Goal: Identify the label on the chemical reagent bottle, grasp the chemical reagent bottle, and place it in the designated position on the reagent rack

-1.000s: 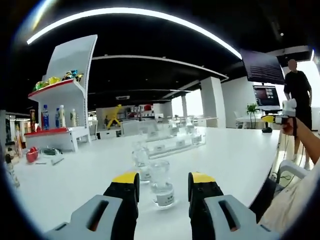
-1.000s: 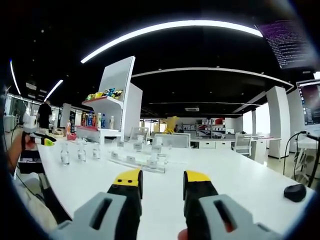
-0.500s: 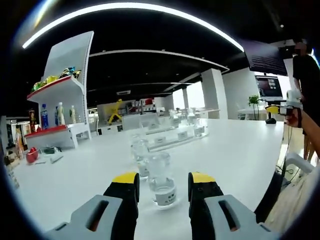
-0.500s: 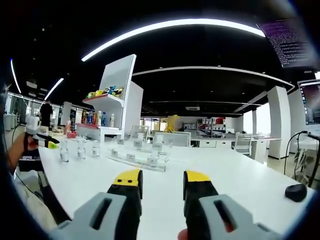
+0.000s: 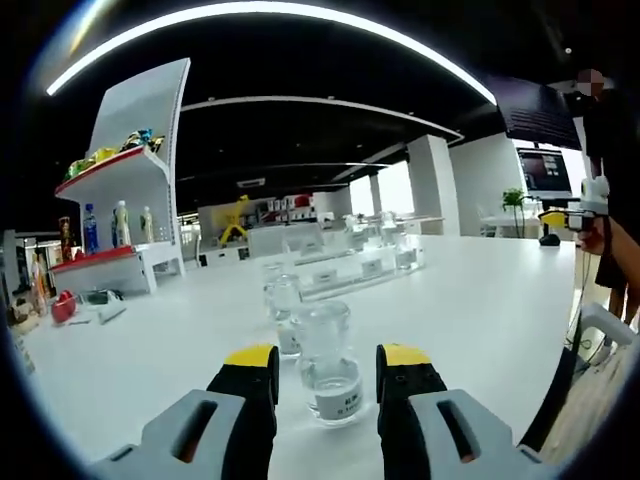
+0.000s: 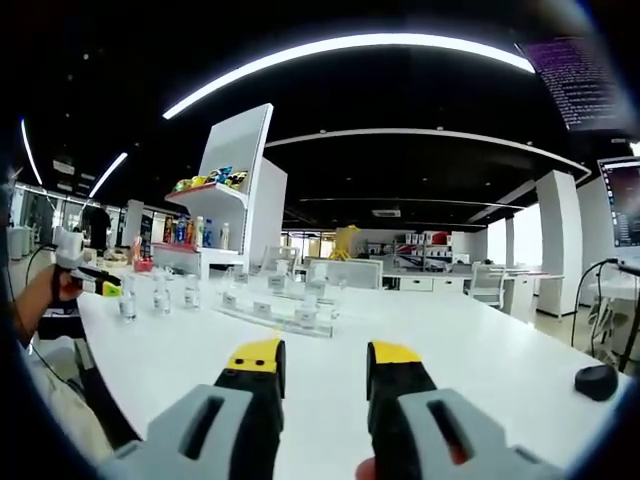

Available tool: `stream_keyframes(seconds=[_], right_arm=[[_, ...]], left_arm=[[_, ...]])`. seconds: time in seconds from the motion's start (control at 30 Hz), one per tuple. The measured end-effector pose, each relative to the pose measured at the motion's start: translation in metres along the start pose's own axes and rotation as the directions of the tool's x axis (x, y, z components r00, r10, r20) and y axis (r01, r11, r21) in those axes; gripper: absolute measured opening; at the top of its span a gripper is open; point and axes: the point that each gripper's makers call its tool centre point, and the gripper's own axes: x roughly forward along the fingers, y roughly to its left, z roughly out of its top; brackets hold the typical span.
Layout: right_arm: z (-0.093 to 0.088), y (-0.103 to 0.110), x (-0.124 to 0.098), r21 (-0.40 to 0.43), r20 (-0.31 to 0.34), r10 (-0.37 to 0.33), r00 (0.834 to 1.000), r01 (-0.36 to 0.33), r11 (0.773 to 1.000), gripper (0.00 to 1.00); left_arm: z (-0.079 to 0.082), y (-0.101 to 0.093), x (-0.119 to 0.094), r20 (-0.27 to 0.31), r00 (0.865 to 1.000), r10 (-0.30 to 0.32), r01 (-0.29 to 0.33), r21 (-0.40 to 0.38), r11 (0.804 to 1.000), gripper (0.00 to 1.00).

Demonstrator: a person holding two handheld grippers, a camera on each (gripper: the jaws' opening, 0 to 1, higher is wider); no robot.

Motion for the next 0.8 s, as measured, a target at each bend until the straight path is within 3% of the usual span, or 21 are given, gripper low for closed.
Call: stream_keyframes(seconds=[0.8], right_arm=[[-0.0006,-0.0015,0.0003,0.013,0.006,-0.002,1.0,0.002,1.0,0.31]], left_arm=[[0.0009,-0.0031,0.0097,0.017,1.0,-0.012,0.012,-0.016,1.0,0.37]])
